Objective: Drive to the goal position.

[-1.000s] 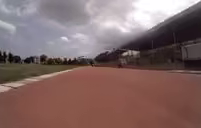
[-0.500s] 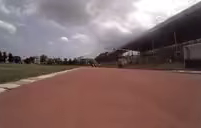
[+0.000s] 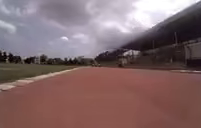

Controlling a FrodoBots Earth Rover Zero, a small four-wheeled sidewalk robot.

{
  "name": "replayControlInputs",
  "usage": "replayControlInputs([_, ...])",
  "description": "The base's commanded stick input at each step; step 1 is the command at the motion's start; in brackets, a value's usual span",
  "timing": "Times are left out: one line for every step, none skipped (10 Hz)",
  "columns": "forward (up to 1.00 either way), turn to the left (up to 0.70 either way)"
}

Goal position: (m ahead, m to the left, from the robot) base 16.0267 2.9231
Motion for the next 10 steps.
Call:
replayControlInputs([0.45, 0.0])
replayControlInputs([0.45, 0.0])
replayControlInputs([0.45, 0.0])
replayControlInputs([0.45, 0.0])
replayControlInputs([0.45, 0.0])
replayControlInputs([0.45, 0.0])
replayControlInputs([0.45, 0.0])
replayControlInputs([0.45, 0.0])
replayControlInputs([0.45, 0.0])
replayControlInputs([0.45, 0.0])
